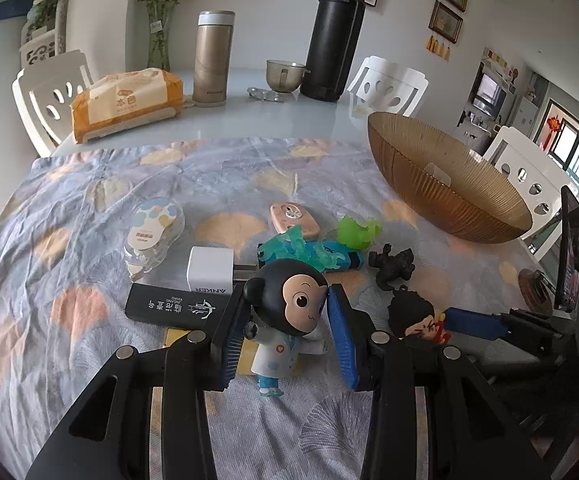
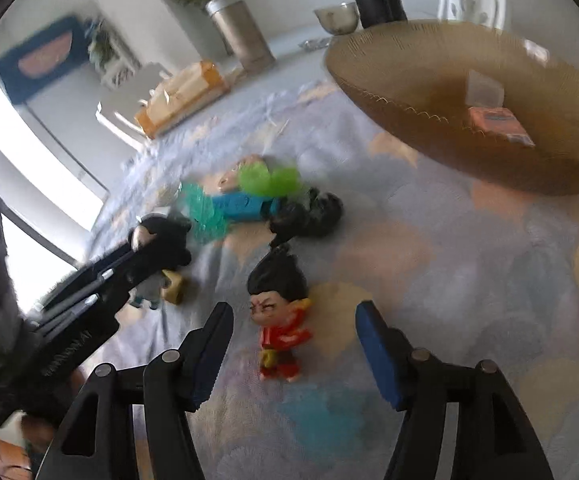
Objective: Organize rigid objects
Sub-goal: 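Grasp the monkey figure with the left tool while the right tool grasps the red-clothed figure, then carry the monkey figure into the bowl with the left tool while the right tool drops the red figure there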
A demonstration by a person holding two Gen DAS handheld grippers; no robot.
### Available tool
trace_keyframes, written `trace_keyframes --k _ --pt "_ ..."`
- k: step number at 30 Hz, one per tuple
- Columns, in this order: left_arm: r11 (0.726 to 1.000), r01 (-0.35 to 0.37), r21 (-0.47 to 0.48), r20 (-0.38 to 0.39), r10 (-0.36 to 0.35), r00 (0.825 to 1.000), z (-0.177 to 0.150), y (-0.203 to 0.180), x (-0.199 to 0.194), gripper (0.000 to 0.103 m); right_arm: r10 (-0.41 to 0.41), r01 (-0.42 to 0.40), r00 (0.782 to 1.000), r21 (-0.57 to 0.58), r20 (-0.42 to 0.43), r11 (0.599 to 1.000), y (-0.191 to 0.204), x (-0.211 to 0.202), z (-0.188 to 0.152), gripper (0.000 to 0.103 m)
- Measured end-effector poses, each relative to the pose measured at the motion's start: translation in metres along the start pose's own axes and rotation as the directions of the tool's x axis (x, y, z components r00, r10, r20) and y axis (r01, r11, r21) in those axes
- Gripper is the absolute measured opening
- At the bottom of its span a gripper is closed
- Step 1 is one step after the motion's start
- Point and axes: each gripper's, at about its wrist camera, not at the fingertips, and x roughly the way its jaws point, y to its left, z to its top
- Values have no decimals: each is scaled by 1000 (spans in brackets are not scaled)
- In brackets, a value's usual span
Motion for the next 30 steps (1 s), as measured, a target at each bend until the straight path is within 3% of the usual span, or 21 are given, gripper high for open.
trace_keyframes --k 2,3,9,13,19,23,25,30 --pt "1000 -2 -6 1 2 1000 0 1 0 36 -75 75 997 -68 12 995 15 5 -2 48" --pt "1000 -3 -7 3 3 1000 0 2 0 36 -82 84 996 -99 19 992 21 6 -3 31" --pt "1000 -1 26 43 0 999 -2 -6 -9 37 -18 24 997 -80 75 996 14 -17 -7 29" --pt "998 28 54 62 -32 998 9 -23 -19 36 -29 42 979 -60 202 997 -1 -70 3 29" --pt "983 100 157 164 -125 979 71 -74 -50 36 -89 78 931 44 354 996 -31 -135 45 29" --pt "975 138 172 173 -168 970 109 -100 -37 36 -160 98 914 182 372 978 -65 -151 73 29" --pt "972 175 157 131 -196 972 121 -110 -13 36 -163 81 921 237 354 968 -79 -148 82 29" --pt "968 209 139 20 -214 977 116 -126 42 36 -119 40 968 328 223 944 -111 -111 86 29"
